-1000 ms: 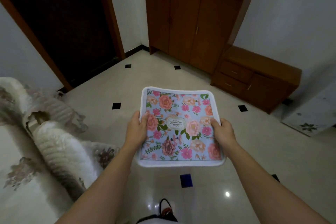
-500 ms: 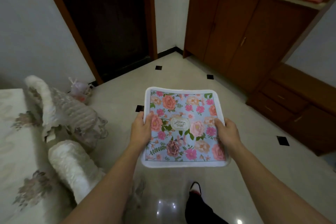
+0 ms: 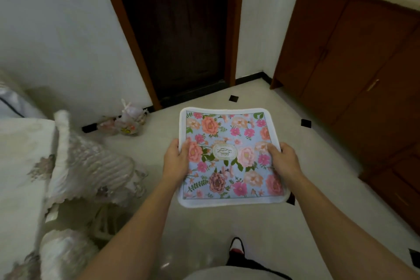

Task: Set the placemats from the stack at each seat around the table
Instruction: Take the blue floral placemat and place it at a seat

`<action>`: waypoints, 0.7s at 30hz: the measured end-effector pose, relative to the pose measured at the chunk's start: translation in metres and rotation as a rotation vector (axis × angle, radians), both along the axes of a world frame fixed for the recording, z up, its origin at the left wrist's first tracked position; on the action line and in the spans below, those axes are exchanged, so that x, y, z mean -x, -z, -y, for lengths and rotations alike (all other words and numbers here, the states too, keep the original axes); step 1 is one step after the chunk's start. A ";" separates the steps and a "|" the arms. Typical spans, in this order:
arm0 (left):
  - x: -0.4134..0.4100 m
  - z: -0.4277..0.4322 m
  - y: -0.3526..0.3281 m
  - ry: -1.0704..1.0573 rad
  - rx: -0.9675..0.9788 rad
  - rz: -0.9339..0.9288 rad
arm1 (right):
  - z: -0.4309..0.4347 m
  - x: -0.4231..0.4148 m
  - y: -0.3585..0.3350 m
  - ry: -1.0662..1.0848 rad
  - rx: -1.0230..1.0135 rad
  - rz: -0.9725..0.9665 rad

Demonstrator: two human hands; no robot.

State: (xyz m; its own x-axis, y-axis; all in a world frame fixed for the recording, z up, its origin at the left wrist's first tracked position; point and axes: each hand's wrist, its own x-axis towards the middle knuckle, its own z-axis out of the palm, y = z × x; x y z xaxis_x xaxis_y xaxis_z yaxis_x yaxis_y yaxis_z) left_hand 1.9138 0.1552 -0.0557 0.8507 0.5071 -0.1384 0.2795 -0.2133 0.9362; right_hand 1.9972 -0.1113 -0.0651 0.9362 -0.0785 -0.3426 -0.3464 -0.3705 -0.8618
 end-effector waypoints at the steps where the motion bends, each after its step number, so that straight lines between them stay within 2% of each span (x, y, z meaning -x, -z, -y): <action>1: -0.012 -0.005 -0.004 -0.023 0.000 0.004 | -0.007 -0.020 -0.002 -0.026 -0.001 0.001; 6: -0.055 -0.037 -0.011 -0.165 -0.029 0.005 | -0.056 -0.094 -0.006 -0.149 -0.010 -0.004; 15: -0.076 -0.114 -0.011 -0.377 0.058 0.012 | -0.169 -0.171 -0.001 -0.374 -0.058 -0.021; 21: -0.113 -0.177 0.003 -0.472 0.034 0.011 | -0.250 -0.223 0.007 -0.457 -0.046 -0.027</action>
